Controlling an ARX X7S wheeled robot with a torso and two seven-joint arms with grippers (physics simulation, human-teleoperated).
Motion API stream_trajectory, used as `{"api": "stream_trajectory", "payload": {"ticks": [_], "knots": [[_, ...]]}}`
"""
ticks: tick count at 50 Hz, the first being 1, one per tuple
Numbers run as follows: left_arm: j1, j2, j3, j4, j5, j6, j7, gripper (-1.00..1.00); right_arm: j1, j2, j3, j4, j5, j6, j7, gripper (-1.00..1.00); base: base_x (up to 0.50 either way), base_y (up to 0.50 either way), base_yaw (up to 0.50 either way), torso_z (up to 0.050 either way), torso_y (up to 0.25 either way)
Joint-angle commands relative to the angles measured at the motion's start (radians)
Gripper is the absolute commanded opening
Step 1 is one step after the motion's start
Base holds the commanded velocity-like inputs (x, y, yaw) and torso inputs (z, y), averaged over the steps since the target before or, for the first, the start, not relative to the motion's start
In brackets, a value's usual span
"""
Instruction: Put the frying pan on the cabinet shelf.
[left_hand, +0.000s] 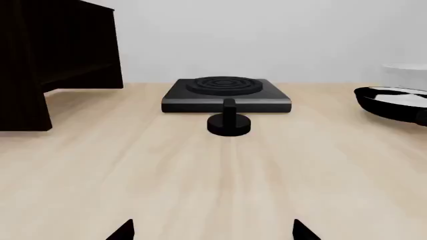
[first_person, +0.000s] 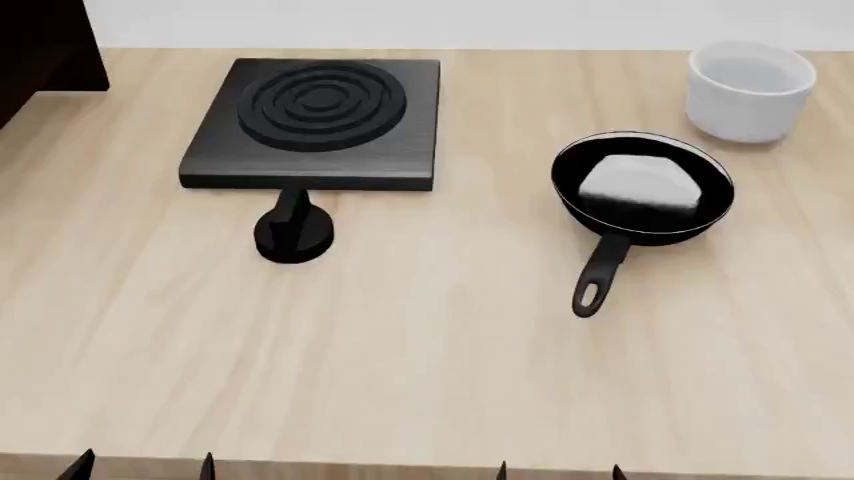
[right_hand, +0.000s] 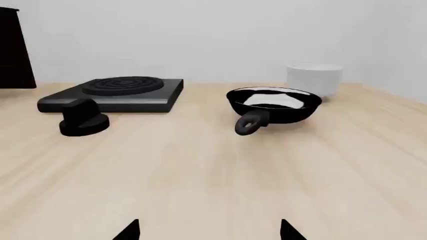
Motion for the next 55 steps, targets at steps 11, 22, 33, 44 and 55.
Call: {"api": "stream_trajectory", "payload": {"ticks": [11, 22, 33, 44, 55], "knots": [[0.002, -0.041, 0.052, 0.007, -0.039, -0.012, -0.047, 1.00, -0.002, 0.042, -0.054, -0.005, 0.039, 0.006, 0.045, 1.00, 0.00, 0.00, 0.00, 0.000, 0.000], [0.004, -0.062, 0.079, 0.001, -0.047, 0.013, -0.074, 1.00, -0.004, 0.062, -0.078, -0.013, 0.055, 0.009, 0.068, 1.00, 0.00, 0.00, 0.00, 0.000, 0.000], [0.005, -0.076, 0.086, 0.002, -0.065, 0.026, -0.098, 1.00, -0.006, 0.077, -0.096, -0.027, 0.062, 0.013, 0.091, 1.00, 0.00, 0.00, 0.00, 0.002, 0.000], [0.003, -0.087, 0.098, 0.000, -0.086, 0.034, -0.108, 1.00, -0.007, 0.089, -0.113, -0.035, 0.068, 0.015, 0.107, 1.00, 0.00, 0.00, 0.00, 0.050, 0.001], [0.001, -0.099, 0.116, -0.007, -0.100, 0.036, -0.117, 1.00, -0.002, 0.101, -0.126, -0.017, 0.082, 0.005, 0.121, 1.00, 0.00, 0.00, 0.00, 0.050, 0.002]]}}
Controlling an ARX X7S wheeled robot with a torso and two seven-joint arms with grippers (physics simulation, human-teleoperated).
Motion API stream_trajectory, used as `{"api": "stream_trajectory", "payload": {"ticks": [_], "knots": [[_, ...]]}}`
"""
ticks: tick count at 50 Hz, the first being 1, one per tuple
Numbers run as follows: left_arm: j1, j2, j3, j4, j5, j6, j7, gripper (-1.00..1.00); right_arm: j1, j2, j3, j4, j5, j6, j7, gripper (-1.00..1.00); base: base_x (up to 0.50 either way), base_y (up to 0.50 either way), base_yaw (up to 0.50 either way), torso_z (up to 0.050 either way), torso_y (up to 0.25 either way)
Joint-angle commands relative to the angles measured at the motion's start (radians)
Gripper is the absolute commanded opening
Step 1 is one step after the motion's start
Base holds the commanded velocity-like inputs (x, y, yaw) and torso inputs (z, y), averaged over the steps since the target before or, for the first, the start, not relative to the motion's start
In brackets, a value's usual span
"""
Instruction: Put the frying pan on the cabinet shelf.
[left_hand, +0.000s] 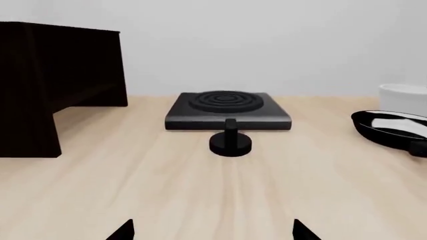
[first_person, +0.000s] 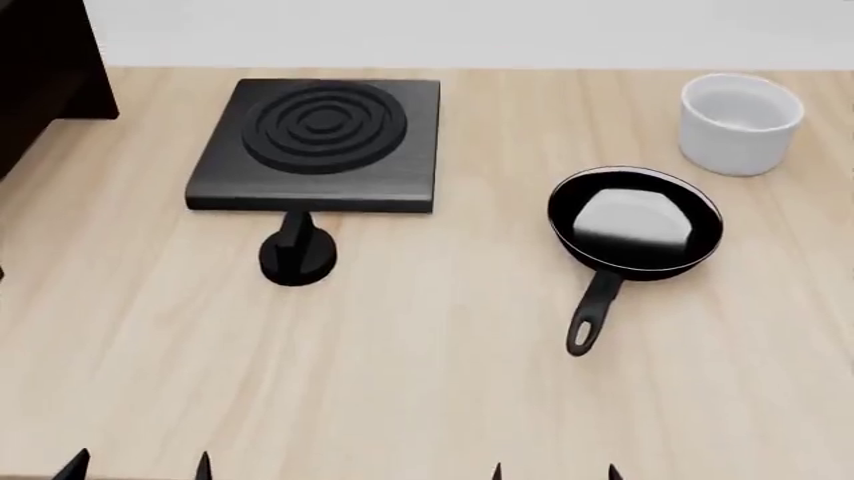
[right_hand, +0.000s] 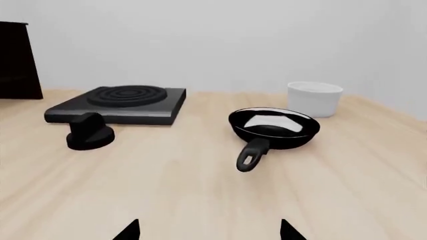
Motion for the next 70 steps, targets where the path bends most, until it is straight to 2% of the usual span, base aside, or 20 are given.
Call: {"api": "stream_trajectory", "payload": {"ticks": [1, 26, 31, 55, 70], "knots": [[-0.001, -0.013, 0.017, -0.001, -0.016, 0.001, -0.012, 1.00, 0.000, 0.011, -0.011, -0.003, 0.018, 0.002, 0.017, 1.00, 0.00, 0.00, 0.00, 0.050, 0.004], [-0.005, -0.034, 0.044, -0.001, -0.044, 0.005, -0.034, 1.00, 0.002, 0.034, -0.034, -0.009, 0.045, -0.010, 0.041, 1.00, 0.00, 0.00, 0.00, 0.050, 0.002], [-0.005, -0.039, 0.053, -0.002, -0.045, 0.011, -0.035, 1.00, 0.008, 0.038, -0.038, 0.012, 0.046, -0.021, 0.045, 1.00, 0.00, -0.06, 0.00, 0.000, 0.000], [-0.007, -0.053, 0.071, -0.009, -0.066, 0.022, -0.050, 1.00, 0.003, 0.055, -0.057, -0.008, 0.057, -0.026, 0.069, 1.00, 0.00, -0.50, 0.00, 0.000, 0.000], [-0.006, -0.061, 0.080, 0.002, -0.080, 0.013, -0.064, 1.00, 0.003, 0.065, -0.066, -0.023, 0.060, -0.025, 0.086, 1.00, 0.00, -0.01, 0.00, 0.000, 0.000]]}}
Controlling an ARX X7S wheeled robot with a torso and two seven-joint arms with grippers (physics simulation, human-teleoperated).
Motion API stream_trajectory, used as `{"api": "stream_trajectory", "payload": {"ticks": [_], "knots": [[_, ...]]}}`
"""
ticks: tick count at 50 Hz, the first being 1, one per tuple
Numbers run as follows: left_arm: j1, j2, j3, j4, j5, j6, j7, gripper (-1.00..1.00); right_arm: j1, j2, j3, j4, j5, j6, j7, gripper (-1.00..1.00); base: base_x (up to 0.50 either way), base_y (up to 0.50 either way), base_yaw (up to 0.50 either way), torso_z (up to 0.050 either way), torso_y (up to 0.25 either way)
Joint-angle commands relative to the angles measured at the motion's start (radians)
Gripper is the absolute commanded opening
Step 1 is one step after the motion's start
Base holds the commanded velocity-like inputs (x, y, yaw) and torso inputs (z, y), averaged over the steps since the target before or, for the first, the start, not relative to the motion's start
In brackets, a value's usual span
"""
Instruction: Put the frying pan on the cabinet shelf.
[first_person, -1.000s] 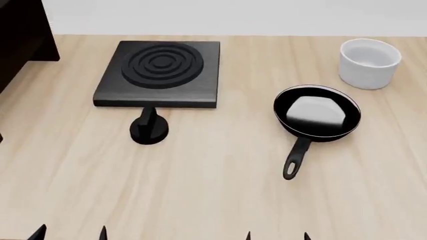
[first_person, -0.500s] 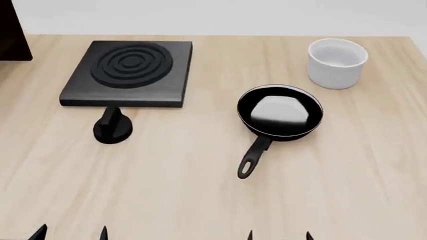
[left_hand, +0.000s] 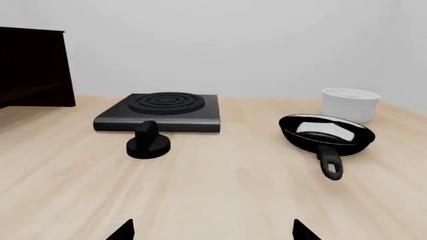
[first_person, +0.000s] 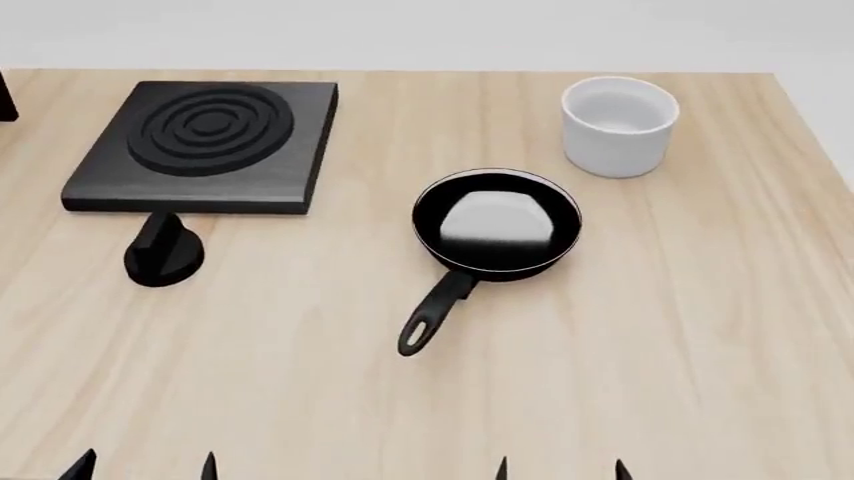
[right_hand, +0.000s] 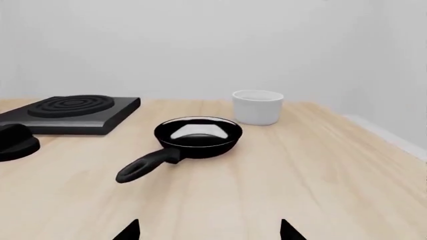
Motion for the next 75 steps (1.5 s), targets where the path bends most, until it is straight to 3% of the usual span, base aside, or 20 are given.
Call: {"api": "stream_trajectory", "payload": {"ticks": [1, 31, 75], "knots": [[-0.001, -0.007, 0.007, 0.001, -0.010, -0.002, -0.009, 1.00, -0.001, 0.008, -0.008, -0.015, 0.000, 0.003, 0.015, 1.00, 0.25, 0.00, 0.00, 0.000, 0.000], [-0.005, -0.021, 0.026, -0.005, -0.030, 0.002, -0.025, 1.00, 0.002, 0.024, -0.028, -0.007, 0.006, -0.010, 0.037, 1.00, 0.44, -0.19, 0.00, 0.000, 0.000], [-0.008, -0.044, 0.050, 0.010, -0.049, -0.007, -0.053, 1.00, 0.007, 0.050, -0.067, -0.018, 0.002, -0.003, 0.058, 1.00, 0.26, 0.00, 0.00, 0.000, 0.000]]}}
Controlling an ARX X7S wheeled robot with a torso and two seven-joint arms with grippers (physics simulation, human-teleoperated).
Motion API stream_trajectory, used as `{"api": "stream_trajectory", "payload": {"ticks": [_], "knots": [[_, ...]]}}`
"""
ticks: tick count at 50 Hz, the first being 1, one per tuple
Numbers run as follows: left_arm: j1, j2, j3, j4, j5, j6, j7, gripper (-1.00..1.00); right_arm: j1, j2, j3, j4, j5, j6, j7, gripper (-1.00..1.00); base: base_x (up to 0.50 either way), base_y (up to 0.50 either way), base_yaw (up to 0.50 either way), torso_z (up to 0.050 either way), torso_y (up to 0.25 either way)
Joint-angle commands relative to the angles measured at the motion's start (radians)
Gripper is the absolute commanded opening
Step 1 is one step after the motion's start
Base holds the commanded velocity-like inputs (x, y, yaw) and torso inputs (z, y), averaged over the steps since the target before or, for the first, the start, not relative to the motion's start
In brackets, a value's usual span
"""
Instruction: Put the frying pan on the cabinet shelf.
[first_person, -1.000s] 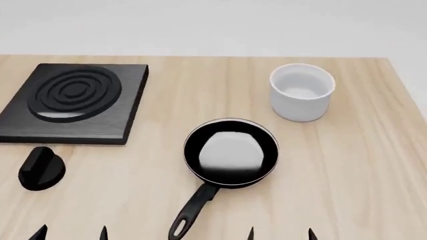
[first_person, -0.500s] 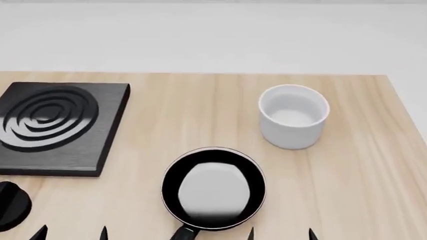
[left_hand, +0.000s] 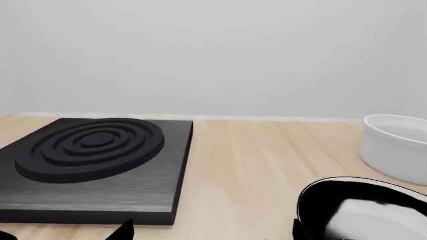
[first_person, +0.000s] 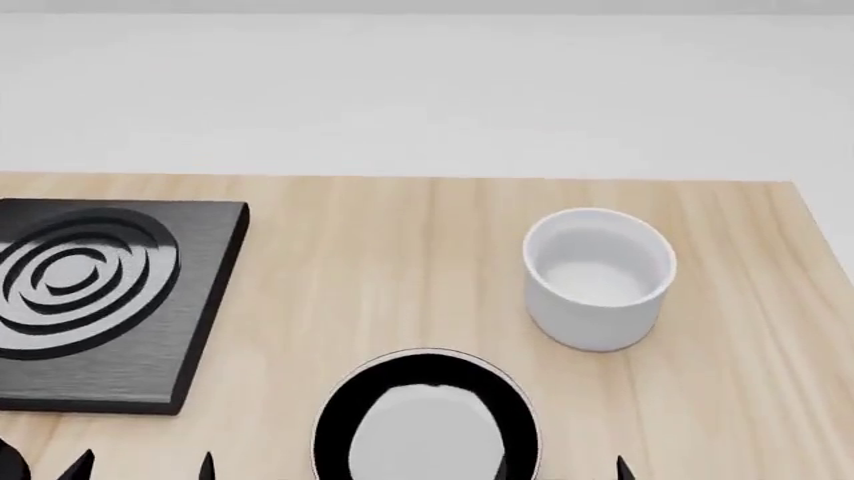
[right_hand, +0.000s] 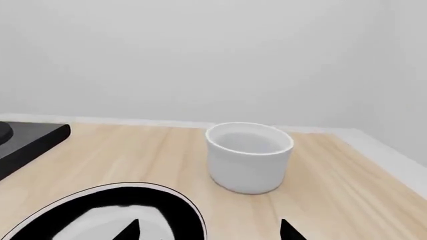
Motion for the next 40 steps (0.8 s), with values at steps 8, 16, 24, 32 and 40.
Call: {"api": "stream_trajectory", "payload": {"ticks": [8, 16, 24, 32, 40], "knots": [[0.040, -0.028, 0.007, 0.158, -0.051, -0.077, -0.017, 1.00, -0.028, 0.038, 0.021, -0.150, 0.037, 0.081, 0.027, 1.00, 0.00, 0.00, 0.00, 0.000, 0.000], [0.076, -0.114, -0.032, 0.440, -0.142, -0.286, -0.053, 1.00, -0.038, 0.117, 0.101, -0.428, 0.136, 0.293, 0.056, 1.00, 0.00, 0.00, 0.00, 0.000, 0.000], [0.070, -0.256, -0.111, 0.727, -0.279, -0.557, -0.098, 1.00, -0.022, 0.247, 0.272, -0.664, 0.336, 0.544, 0.074, 1.00, 0.00, 0.00, 0.00, 0.000, 0.000], [0.062, -0.396, -0.315, 0.906, -0.529, -0.742, -0.139, 1.00, 0.000, 0.365, 0.437, -0.735, 0.502, 0.672, 0.059, 1.00, 0.00, 0.00, 0.00, 0.000, 0.000], [-0.016, -0.576, -0.516, 0.976, -0.865, -0.893, -0.210, 1.00, 0.042, 0.460, 0.578, -0.786, 0.699, 0.800, 0.071, 1.00, 0.00, 0.00, 0.00, 0.000, 0.000]]}}
